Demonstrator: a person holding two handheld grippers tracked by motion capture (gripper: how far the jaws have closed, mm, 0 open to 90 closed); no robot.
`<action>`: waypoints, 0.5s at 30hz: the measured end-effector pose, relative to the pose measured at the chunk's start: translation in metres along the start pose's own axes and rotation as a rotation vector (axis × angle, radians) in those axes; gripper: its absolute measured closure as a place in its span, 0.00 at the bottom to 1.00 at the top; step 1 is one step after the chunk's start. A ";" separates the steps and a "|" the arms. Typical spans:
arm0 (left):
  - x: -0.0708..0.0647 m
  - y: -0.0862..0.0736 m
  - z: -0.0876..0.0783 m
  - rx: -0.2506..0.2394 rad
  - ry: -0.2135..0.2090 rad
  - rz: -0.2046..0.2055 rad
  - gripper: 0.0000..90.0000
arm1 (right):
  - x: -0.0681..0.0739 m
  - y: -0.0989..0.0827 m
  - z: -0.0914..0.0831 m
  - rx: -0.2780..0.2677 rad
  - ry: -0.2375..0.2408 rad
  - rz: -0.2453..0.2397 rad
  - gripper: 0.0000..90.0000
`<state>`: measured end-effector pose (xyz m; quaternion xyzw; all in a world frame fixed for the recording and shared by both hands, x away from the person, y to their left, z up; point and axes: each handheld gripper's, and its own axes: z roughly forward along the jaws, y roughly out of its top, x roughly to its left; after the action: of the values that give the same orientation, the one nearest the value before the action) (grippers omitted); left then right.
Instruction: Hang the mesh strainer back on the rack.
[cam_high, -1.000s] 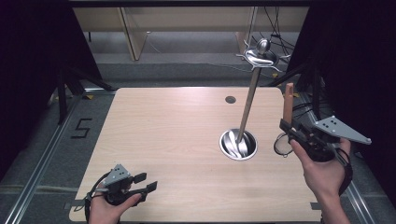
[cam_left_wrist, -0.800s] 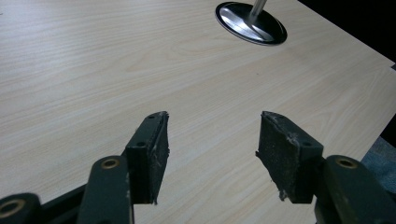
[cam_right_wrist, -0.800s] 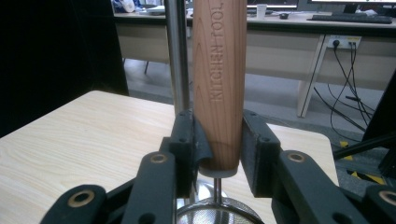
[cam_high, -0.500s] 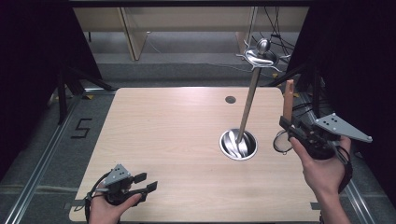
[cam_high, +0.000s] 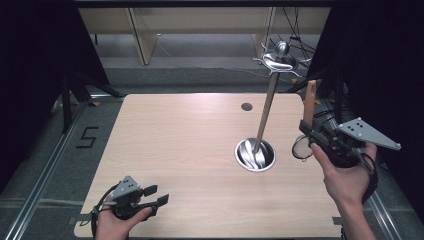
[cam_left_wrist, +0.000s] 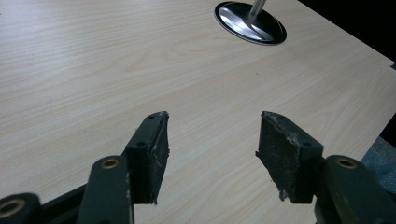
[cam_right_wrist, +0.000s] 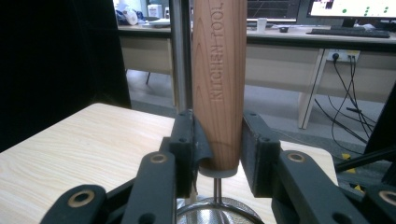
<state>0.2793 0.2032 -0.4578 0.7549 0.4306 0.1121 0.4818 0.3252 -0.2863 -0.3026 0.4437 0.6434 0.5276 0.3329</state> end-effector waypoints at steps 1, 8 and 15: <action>0.000 0.000 0.000 0.000 0.000 0.005 0.47 | 0.000 0.000 0.000 0.000 0.000 0.000 0.77; 0.000 0.000 0.000 0.002 0.003 -0.007 0.47 | 0.000 0.004 0.000 -0.009 0.000 -0.007 0.77; 0.000 0.000 0.000 0.001 0.002 -0.009 0.47 | 0.002 0.006 0.000 -0.018 0.000 0.001 0.77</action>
<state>0.2791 0.2028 -0.4579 0.7529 0.4346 0.1104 0.4817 0.3263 -0.2843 -0.2965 0.4412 0.6384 0.5335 0.3365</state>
